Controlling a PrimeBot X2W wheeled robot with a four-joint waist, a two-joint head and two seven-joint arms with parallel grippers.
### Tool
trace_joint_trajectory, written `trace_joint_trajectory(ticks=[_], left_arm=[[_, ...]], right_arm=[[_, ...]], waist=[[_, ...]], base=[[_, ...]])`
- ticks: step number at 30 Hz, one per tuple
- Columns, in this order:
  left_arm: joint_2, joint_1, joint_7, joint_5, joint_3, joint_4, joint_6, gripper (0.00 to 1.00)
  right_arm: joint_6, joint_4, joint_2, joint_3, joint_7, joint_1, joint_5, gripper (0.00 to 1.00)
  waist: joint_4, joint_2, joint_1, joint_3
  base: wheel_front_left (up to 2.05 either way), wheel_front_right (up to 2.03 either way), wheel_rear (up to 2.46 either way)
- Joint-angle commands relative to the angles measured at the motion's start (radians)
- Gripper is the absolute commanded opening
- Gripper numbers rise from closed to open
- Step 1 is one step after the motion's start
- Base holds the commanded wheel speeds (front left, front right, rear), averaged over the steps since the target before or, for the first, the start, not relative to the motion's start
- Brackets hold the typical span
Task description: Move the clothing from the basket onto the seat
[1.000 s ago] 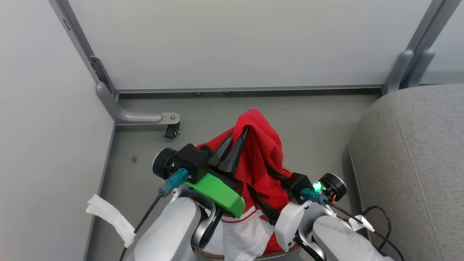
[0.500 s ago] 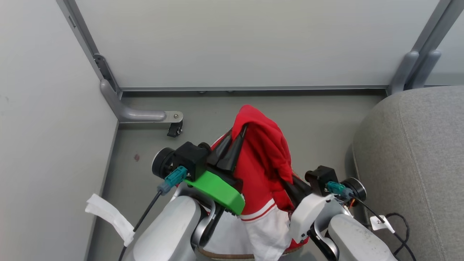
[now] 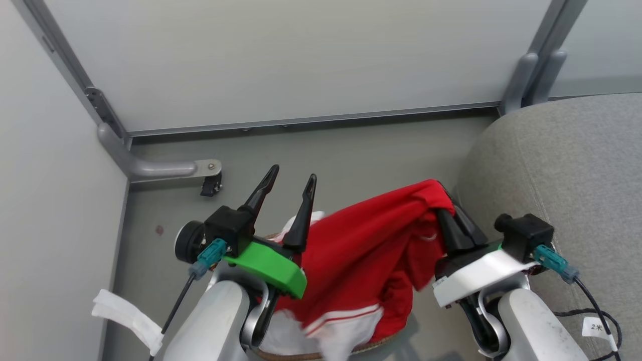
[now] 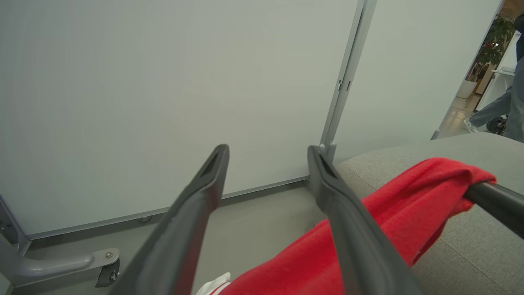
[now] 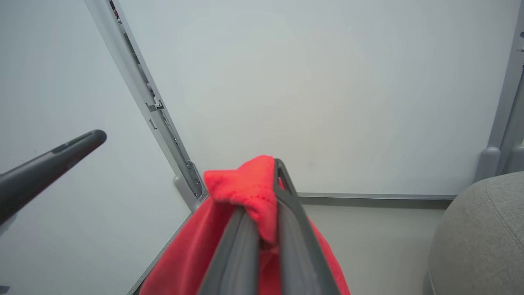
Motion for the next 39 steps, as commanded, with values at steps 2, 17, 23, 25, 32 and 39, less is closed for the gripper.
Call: trace_joint_trajectory(ticks=[2, 17, 23, 25, 32, 39], left_arm=[[0.003, 0.031, 0.001, 0.023, 0.026, 0.017, -0.004, 1.0], [0.003, 0.127, 0.001, 0.085, 0.144, 0.009, -0.026, 1.0], [0.003, 0.138, 0.001, 0.099, 0.153, 0.001, -0.03, 1.0], [0.003, 0.138, 0.001, 0.102, 0.157, 0.002, -0.031, 1.0], [0.004, 0.118, 0.001, 0.125, 0.152, -0.004, -0.034, 1.0], [0.016, 0.067, 0.001, 0.149, 0.115, -0.02, -0.035, 1.0]], right_arm=[[-0.001, -0.057, -0.005, -0.029, -0.003, 0.029, 0.018, 0.0], [-0.001, -0.216, -0.004, -0.16, -0.003, 0.117, 0.027, 0.0], [-0.001, -0.24, -0.004, -0.205, -0.003, 0.098, 0.01, 0.0], [-0.001, -0.25, -0.004, -0.217, -0.003, 0.09, 0.005, 0.0], [-0.001, -0.286, -0.003, -0.248, -0.003, 0.021, -0.037, 0.0], [-0.001, -0.292, -0.05, -0.245, -0.003, -0.205, -0.164, 0.0]], waist=[[-0.062, 0.0, 0.0, -0.001], [-0.371, 0.0, 0.0, -0.002], [-0.478, 0.0, 0.0, 0.016], [-0.506, 0.0, 0.0, 0.024], [-0.565, 0.0, 0.0, 0.076], [-0.56, 0.0, 0.0, 0.164]], base=[[0.0, 0.0, 0.0], [0.0, 0.0, 0.0], [0.0, 0.0, 0.0], [0.0, 0.0, 0.0], [0.0, 0.0, 0.0], [0.0, 0.0, 0.0]])
